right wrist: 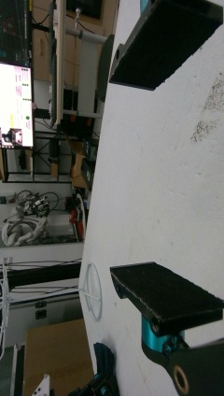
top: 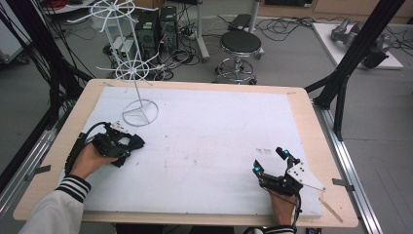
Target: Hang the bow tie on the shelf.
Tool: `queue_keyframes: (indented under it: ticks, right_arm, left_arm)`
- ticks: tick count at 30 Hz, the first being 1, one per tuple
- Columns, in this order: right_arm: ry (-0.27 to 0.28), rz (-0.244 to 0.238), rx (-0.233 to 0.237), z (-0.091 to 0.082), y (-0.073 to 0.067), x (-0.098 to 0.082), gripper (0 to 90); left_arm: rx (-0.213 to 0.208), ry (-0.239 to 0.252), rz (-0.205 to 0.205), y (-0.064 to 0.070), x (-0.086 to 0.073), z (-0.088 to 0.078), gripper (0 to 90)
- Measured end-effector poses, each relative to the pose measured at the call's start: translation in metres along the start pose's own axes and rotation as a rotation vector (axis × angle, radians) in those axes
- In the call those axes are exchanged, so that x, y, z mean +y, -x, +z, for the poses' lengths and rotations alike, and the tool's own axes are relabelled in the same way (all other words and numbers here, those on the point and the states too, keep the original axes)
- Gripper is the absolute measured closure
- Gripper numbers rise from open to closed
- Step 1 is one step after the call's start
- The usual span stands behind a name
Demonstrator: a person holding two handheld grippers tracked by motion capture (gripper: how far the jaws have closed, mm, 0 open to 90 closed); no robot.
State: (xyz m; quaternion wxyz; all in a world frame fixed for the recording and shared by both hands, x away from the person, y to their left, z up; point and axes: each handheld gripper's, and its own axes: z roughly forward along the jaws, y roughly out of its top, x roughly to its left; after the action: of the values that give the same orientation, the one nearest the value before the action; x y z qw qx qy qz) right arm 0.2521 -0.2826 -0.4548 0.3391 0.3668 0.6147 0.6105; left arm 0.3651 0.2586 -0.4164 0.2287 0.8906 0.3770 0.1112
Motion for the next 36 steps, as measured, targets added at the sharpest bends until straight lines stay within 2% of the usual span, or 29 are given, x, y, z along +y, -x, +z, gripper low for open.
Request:
queue_keyframes:
  ticks: [7,17,36]
  right_arm:
    - [0.0,0.0,0.0,0.0,0.0,0.0,6.7]
    - [0.001,-0.001,0.0,0.0,0.0,0.0,6.7]
    - [0.002,-0.003,0.001,0.0,0.0,0.0,6.7]
  left_arm:
    - [0.008,0.054,-0.015,0.001,-0.004,-0.002,73.7]
    - [0.035,0.118,0.013,0.005,-0.007,-0.006,73.7]
    - [0.079,0.279,-0.02,0.004,-0.013,-0.021,74.1]
